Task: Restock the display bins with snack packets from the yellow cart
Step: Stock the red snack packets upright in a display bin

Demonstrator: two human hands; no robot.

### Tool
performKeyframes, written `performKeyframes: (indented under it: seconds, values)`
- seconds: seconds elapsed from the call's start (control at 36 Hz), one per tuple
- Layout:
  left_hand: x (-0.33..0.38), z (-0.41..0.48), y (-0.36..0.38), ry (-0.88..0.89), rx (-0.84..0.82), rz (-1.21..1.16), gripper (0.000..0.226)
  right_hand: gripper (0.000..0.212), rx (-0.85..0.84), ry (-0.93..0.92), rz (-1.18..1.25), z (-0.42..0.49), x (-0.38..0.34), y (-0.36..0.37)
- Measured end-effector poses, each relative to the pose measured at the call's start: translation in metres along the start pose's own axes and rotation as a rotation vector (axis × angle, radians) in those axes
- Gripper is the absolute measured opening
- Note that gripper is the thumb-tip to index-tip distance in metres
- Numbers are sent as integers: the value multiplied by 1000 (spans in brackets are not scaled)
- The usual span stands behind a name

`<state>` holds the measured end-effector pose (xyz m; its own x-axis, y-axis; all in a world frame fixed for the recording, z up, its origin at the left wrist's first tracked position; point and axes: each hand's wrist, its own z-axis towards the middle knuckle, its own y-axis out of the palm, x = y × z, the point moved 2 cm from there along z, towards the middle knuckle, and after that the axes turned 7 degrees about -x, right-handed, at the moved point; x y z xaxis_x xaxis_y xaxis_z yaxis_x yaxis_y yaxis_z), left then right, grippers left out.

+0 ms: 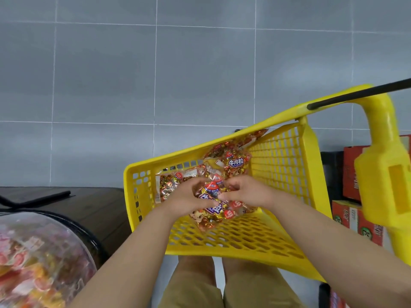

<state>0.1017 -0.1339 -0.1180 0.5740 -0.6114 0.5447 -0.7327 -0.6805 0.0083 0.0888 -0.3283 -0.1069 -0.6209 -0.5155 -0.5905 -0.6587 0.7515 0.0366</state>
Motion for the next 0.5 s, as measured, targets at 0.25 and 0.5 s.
performKeyframes:
  seconds: [0.25,0.5]
  values:
    - [-29,5,-12,-64,211,-68,68,45,758,235,434,42,15,-43]
    - [-41,10,-10,-120,288,-158,86,42,898,419,364,85,15,-83]
